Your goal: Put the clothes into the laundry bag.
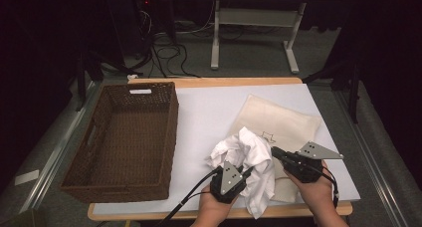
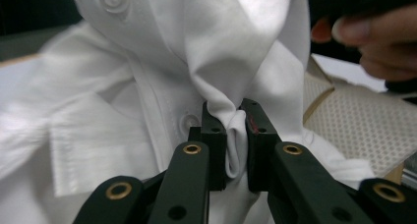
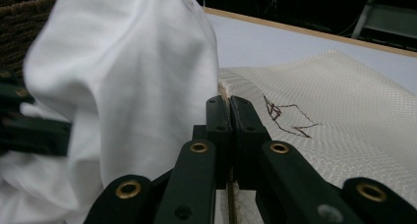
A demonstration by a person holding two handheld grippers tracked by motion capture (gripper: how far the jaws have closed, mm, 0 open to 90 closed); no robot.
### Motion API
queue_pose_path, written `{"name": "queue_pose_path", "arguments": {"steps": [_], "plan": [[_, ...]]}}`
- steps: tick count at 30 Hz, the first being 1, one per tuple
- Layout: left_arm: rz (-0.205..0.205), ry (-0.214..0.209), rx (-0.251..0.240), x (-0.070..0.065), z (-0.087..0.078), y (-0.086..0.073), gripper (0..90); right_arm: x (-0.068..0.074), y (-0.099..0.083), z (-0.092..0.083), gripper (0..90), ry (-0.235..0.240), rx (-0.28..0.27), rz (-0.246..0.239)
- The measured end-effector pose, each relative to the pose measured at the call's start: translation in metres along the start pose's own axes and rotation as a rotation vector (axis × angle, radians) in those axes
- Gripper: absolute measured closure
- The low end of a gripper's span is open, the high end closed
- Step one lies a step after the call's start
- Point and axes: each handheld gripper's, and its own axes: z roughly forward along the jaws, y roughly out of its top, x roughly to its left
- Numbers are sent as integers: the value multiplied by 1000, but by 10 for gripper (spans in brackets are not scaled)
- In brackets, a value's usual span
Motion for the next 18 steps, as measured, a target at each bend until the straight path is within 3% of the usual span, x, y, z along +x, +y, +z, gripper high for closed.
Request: {"name": "queue_pose_path", "arguments": {"steps": [2, 6, 9, 10, 11, 12, 14, 15, 16, 18], "plan": [[-23, -4, 26, -3, 14, -3, 829, 1, 1, 0, 887, 3, -1, 2], [-12, 15, 91, -6, 38, -4, 826, 1, 1, -1, 887, 8, -6, 0], [-41, 19, 96, -4, 46, -3, 810, 1, 1, -2, 887, 9, -9, 3], [-45, 13, 93, -4, 45, -3, 791, 0, 0, -2, 887, 8, -9, 1], [-44, 3, 89, -4, 43, -3, 679, -2, 0, -2, 887, 8, -12, 4], [-44, -8, 81, -5, 41, -3, 679, -2, 0, -2, 887, 8, -12, 4], [-17, -19, 57, -9, 24, -2, 532, -1, -1, -3, 887, 7, -11, 8], [-17, -19, 57, -9, 24, -2, 505, -2, -1, -3, 887, 8, -11, -1], [-2, -18, 35, -12, 9, 0, 479, -1, -1, -3, 886, 8, -9, -2], [3, -13, 26, -13, 1, 1, 462, -1, -1, -3, 886, 6, -8, 0]]}}
